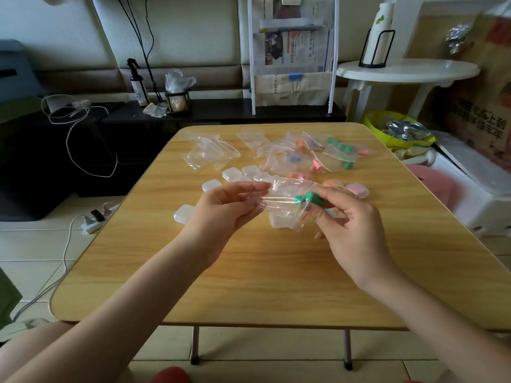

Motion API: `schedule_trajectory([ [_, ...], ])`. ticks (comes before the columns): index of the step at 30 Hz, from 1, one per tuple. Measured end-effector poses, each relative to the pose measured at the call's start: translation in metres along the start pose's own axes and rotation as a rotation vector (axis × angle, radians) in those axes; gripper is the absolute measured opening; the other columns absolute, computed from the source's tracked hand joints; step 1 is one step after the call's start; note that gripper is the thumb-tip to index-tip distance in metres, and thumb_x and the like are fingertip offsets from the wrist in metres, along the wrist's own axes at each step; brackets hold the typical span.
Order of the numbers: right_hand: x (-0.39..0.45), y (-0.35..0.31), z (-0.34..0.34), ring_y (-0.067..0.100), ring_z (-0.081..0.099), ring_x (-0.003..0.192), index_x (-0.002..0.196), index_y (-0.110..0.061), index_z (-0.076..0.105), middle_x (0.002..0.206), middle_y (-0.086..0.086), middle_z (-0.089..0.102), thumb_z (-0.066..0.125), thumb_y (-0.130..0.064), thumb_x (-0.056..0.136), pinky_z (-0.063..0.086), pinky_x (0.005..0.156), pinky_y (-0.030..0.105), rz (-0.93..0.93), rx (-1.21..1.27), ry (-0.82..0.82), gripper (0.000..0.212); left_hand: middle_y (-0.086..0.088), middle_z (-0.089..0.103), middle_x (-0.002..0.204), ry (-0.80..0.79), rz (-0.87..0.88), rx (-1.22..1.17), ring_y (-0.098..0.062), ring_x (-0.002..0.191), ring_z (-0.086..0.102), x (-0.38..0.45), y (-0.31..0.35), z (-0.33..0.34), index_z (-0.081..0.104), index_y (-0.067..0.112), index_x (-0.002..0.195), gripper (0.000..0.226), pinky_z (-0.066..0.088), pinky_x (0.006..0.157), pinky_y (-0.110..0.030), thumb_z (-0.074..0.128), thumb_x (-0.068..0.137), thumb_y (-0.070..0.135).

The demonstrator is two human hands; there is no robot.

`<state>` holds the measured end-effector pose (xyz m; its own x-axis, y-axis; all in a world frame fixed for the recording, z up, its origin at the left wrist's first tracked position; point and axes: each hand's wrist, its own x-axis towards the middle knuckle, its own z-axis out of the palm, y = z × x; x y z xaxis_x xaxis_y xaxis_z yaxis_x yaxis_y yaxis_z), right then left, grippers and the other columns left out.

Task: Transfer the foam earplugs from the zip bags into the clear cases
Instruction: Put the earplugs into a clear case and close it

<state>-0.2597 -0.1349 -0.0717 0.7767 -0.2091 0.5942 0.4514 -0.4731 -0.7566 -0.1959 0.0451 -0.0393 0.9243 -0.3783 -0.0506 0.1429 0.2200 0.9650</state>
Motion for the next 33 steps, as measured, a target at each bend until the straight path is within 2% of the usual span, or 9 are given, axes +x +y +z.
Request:
schedule_trajectory([
  [5,0.003,0.007,-0.001,0.017,0.062,0.077,0.111,-0.023,0.063,0.093,-0.012,0.063,0.061,-0.009,0.089,0.054,0.050,0.022,0.122,0.003,0.000,0.026,-0.008,0.072,0.102,0.032,0.088,0.102,-0.012,0.088,0.068,0.008,0.012,-0.003,0.069,0.004,0.097,0.023,0.054,0.080,-0.019,0.053,0.089,-0.010],
  [10,0.006,0.006,-0.007,0.010,0.059,0.062,0.102,-0.012,0.069,0.086,-0.014,0.057,0.065,-0.008,0.088,0.056,0.054,0.035,0.017,-0.374,0.012,0.016,-0.006,0.073,0.098,0.096,0.180,0.292,-0.015,0.090,0.070,0.019,0.016,-0.012,0.070,0.010,0.102,0.025,0.054,0.083,-0.020,0.058,0.088,-0.007],
  [14,0.011,0.005,-0.014,0.010,0.059,0.061,0.103,-0.006,0.069,0.078,-0.024,0.046,0.065,-0.003,0.087,0.057,0.055,0.043,0.035,-0.413,0.019,0.017,0.002,0.072,0.104,0.233,0.246,0.395,-0.010,0.095,0.068,0.040,0.023,-0.033,0.067,0.013,0.114,0.028,0.053,0.087,-0.022,0.064,0.087,0.004],
  [18,0.012,0.003,-0.014,0.008,0.063,0.062,0.101,-0.011,0.072,0.081,-0.025,0.049,0.065,-0.002,0.086,0.056,0.057,0.026,0.072,-0.335,-0.007,0.018,0.007,0.060,0.128,0.326,0.215,0.376,-0.008,0.115,0.057,0.076,0.027,-0.062,0.055,0.018,0.132,0.042,0.042,0.105,-0.032,0.063,0.091,0.019],
  [21,0.011,0.004,-0.013,0.005,0.063,0.063,0.101,-0.016,0.073,0.077,-0.028,0.050,0.065,-0.002,0.086,0.053,0.055,0.014,0.135,-0.282,-0.029,0.021,0.000,0.043,0.146,0.350,0.165,0.438,-0.014,0.130,0.044,0.095,0.025,-0.074,0.041,0.018,0.143,0.050,0.030,0.110,-0.029,0.052,0.095,0.010],
  [25,0.013,0.007,-0.013,0.015,0.064,0.064,0.100,-0.018,0.073,0.075,-0.024,0.051,0.067,-0.005,0.086,0.055,0.060,0.025,0.175,-0.268,-0.047,0.021,-0.001,0.037,0.150,0.348,0.051,0.757,-0.019,0.135,0.037,0.110,0.015,-0.080,0.038,0.021,0.145,0.058,0.034,0.096,-0.026,0.043,0.091,-0.002],
  [29,0.014,0.007,-0.013,0.014,0.066,0.066,0.100,-0.021,0.073,0.076,-0.026,0.052,0.068,-0.007,0.085,0.056,0.061,0.032,0.175,-0.267,-0.059,0.022,-0.006,0.047,0.143,0.359,0.070,0.948,-0.023,0.128,0.046,0.114,0.008,-0.084,0.053,0.022,0.134,0.052,0.040,0.086,-0.025,0.037,0.091,-0.001],
  [31,0.015,0.007,-0.013,0.012,0.066,0.066,0.101,-0.023,0.073,0.076,-0.027,0.053,0.068,-0.008,0.085,0.057,0.062,0.034,0.179,-0.266,-0.060,0.023,-0.008,0.053,0.136,0.412,0.112,0.942,-0.025,0.110,0.058,0.112,0.010,-0.084,0.061,0.020,0.124,0.052,0.046,0.073,-0.025,0.035,0.087,-0.005],
  [33,0.014,0.008,-0.012,0.013,0.065,0.063,0.102,-0.023,0.073,0.072,-0.028,0.054,0.069,-0.007,0.084,0.057,0.061,0.033,0.194,-0.253,-0.055,0.024,-0.008,0.059,0.121,0.470,0.159,0.981,-0.023,0.069,0.059,0.103,0.013,-0.081,0.064,0.017,0.117,0.050,0.042,0.051,-0.023,0.034,0.085,-0.008],
])
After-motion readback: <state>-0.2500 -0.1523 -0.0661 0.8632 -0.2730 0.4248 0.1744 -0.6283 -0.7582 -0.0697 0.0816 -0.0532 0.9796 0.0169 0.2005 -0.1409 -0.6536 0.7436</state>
